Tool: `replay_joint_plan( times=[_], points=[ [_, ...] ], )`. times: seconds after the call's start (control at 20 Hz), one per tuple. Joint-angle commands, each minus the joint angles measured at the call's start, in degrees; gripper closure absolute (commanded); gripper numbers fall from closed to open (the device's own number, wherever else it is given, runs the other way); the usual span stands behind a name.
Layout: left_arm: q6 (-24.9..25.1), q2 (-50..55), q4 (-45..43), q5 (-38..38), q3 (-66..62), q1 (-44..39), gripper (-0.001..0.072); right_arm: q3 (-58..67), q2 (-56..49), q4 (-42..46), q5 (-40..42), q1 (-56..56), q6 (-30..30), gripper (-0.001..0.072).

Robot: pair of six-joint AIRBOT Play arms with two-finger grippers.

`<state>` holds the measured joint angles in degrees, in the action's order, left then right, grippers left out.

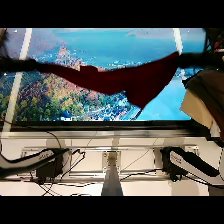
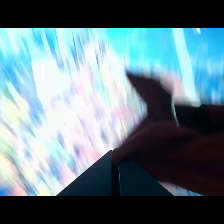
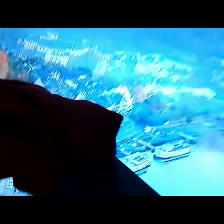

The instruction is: Fold the clothes and pants, and hang the long-sleeved shirts on hangers.

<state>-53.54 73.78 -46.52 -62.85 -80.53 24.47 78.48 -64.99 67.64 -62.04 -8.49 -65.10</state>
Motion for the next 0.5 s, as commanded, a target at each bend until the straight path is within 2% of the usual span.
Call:
replay_joint_plan(
  times=[0.0,0.15,0.3,0.45],
  points=[
    [-1.8,-11.1,0.1,12.0,-9.2,3.5,0.0692,9.6,3.1,4.0,0.1,0.0,0.0,0.0700],
    [-1.8,-20.4,0.0,21.5,-9.2,6.0,0.0692,13.4,8.0,0.7,0.1,0.0,0.0,0.0700],
    [-1.8,-25.9,-0.2,22.0,-9.2,8.2,0.0692,14.0,14.0,-4.2,-0.8,0.0,0.0,0.0700],
    [-1.8,-28.5,-2.8,21.4,-9.1,8.9,0.0692,14.0,19.0,-7.9,-5.9,0.0,0.0,0.0701]
  ],
)
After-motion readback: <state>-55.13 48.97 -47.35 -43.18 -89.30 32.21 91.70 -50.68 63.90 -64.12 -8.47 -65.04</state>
